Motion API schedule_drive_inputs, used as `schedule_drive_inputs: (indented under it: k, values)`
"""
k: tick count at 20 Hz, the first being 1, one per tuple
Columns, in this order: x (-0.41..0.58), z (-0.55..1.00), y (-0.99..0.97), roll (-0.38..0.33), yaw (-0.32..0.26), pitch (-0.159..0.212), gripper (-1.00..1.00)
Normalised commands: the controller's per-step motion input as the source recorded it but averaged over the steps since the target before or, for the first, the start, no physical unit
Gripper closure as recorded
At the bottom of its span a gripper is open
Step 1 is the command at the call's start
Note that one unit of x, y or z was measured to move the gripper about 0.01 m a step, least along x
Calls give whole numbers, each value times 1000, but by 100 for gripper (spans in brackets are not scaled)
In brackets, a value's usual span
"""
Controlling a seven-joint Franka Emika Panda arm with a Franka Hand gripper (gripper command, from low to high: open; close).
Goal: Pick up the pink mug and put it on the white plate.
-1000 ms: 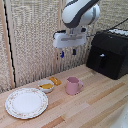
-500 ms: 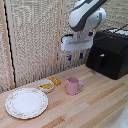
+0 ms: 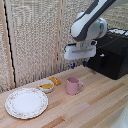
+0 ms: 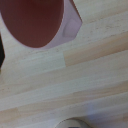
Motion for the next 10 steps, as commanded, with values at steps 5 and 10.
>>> schedule_drive_inputs:
  k: [5,10]
  values:
    - [0,-399,-123,-2,108,0,-100]
    - [0,-402,-142,-5,164,0,-100]
